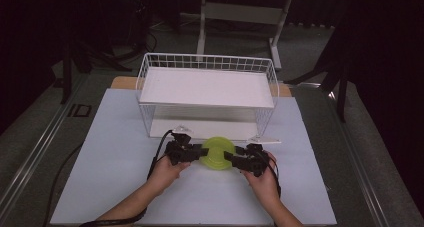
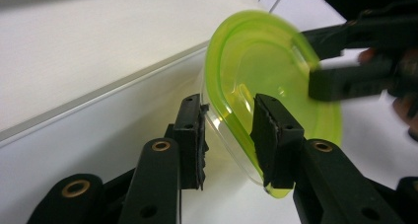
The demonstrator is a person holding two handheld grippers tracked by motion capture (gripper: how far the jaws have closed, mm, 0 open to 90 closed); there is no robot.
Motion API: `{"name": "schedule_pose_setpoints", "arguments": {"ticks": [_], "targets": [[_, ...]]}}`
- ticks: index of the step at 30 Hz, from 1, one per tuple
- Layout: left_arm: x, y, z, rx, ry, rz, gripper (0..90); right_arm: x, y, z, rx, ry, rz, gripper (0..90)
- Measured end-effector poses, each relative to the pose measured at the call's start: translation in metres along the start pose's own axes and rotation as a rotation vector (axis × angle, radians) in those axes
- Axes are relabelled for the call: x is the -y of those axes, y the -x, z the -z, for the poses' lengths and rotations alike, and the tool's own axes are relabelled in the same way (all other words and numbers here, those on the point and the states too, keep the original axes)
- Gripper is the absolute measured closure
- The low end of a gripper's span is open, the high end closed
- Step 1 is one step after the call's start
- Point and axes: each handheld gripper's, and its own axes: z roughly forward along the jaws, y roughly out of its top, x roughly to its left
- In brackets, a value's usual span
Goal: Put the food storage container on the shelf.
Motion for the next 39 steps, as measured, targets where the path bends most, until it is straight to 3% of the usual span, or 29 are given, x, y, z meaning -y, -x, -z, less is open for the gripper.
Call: {"name": "schedule_pose_setpoints", "arguments": {"ticks": [9,12,16,18,22,29,36,39], "targets": [[0.005,0.007,0.005,0.000,-0.015,-0.013,70.7,0.007,-0.005,0.006,-0.062,-0.035,-0.061,58.4],[0.008,0.007,0.008,0.003,-0.022,-0.011,72.3,0.009,-0.010,0.010,-0.049,-0.035,-0.040,63.6],[0.011,0.007,0.011,0.024,-0.025,0.014,75.4,0.010,-0.011,0.017,-0.051,-0.041,-0.047,76.0],[0.012,0.009,0.012,0.027,-0.024,0.019,76.0,0.011,-0.010,0.017,-0.051,-0.049,-0.049,77.1],[0.013,0.016,0.013,-0.012,-0.029,0.012,78.9,0.012,-0.009,0.017,-0.047,-0.056,-0.084,80.2],[0.005,0.017,0.027,-0.025,0.048,-0.019,80.1,0.005,-0.017,0.022,-0.045,-0.004,-0.073,80.5],[-0.015,0.013,0.042,-0.092,0.111,-0.084,80.3,-0.013,-0.023,0.021,-0.046,0.041,-0.074,80.5],[-0.022,0.008,0.045,-0.109,0.127,-0.092,80.7,-0.023,-0.026,0.016,-0.037,0.073,-0.086,80.6]]}}
